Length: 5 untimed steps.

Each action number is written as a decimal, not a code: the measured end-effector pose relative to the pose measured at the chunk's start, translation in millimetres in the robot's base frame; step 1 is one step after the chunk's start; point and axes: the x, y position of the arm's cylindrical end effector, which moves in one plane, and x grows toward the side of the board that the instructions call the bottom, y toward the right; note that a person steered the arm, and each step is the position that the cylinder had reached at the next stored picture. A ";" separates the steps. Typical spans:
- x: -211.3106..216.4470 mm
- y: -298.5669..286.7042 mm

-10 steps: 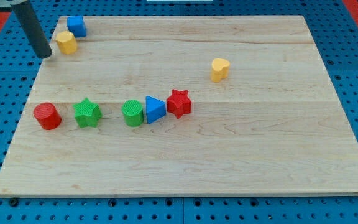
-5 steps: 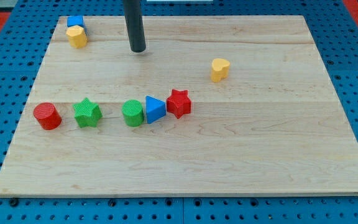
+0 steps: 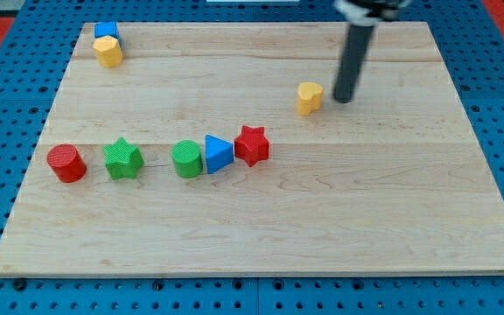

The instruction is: Move the yellow heart towards the center

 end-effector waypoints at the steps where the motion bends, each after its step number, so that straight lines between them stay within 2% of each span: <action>1: 0.7 -95.8; 2: 12.9 -108.2; 3: 31.9 -188.7; 4: 21.1 -275.7; 5: 0.6 -261.8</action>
